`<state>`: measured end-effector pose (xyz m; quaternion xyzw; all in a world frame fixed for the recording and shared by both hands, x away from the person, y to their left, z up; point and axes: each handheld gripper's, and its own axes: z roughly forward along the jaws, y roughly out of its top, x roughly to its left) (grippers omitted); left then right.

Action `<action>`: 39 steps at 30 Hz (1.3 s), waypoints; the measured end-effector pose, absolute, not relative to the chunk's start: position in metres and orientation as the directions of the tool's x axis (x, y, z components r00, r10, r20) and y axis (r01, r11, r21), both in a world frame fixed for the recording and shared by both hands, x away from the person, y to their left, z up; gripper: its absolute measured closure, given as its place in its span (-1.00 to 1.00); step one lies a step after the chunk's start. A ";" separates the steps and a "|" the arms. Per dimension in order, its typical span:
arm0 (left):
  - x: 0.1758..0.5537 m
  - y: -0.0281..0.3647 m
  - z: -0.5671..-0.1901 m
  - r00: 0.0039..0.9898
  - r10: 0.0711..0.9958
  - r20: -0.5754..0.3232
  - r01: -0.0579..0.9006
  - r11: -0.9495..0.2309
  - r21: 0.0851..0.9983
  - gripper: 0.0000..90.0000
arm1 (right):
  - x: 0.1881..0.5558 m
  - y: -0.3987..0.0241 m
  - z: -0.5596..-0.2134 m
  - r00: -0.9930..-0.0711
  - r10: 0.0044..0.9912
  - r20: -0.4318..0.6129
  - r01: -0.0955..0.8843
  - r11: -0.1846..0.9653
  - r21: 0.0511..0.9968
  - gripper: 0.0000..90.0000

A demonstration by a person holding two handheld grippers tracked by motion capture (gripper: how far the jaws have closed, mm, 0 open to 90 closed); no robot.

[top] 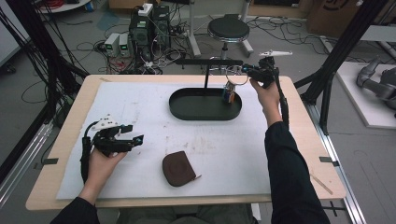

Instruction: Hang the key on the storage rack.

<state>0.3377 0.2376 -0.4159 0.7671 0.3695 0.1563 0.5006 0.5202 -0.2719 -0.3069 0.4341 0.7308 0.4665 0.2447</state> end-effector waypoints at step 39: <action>0.338 0.238 -0.413 0.692 0.711 -0.127 0.396 -0.227 0.890 -0.34 | 0.417 -0.293 -0.288 -0.593 0.805 -0.013 0.312 0.245 0.918 0.04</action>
